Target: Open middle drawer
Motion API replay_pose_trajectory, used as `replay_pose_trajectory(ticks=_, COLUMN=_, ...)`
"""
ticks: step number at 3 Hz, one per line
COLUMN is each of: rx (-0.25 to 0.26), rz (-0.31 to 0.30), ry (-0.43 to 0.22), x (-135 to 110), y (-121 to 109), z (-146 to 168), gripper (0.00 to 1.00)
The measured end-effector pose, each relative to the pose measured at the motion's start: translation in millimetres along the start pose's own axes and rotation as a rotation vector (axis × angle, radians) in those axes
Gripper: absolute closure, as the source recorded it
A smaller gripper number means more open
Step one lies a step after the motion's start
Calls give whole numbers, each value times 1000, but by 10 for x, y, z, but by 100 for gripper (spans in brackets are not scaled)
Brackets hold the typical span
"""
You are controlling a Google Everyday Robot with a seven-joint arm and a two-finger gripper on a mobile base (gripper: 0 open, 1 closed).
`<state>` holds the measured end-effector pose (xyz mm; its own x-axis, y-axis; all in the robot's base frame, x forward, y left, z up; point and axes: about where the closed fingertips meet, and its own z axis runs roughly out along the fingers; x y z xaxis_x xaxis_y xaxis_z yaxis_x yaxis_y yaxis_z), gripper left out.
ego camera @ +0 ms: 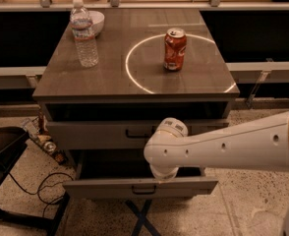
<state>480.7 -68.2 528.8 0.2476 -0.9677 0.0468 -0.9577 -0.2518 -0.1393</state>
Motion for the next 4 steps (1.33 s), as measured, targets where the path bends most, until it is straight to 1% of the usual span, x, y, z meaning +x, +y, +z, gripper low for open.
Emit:
replay_pose_trajectory(ticks=1, rx=54, rz=1, ry=10, x=25, y=69, z=36, gripper=100)
replay_pose_trajectory(ticks=2, rx=133, rz=6, ry=-9, x=-9, y=207, z=154, gripper=100)
replay_pose_trajectory(ticks=3, rx=231, rz=18, ry=-34, x=21, y=170, z=249, gripper=100)
replay_pose_trajectory(ticks=4, rx=289, rz=32, ry=-39, x=183, y=1, z=312, gripper=100)
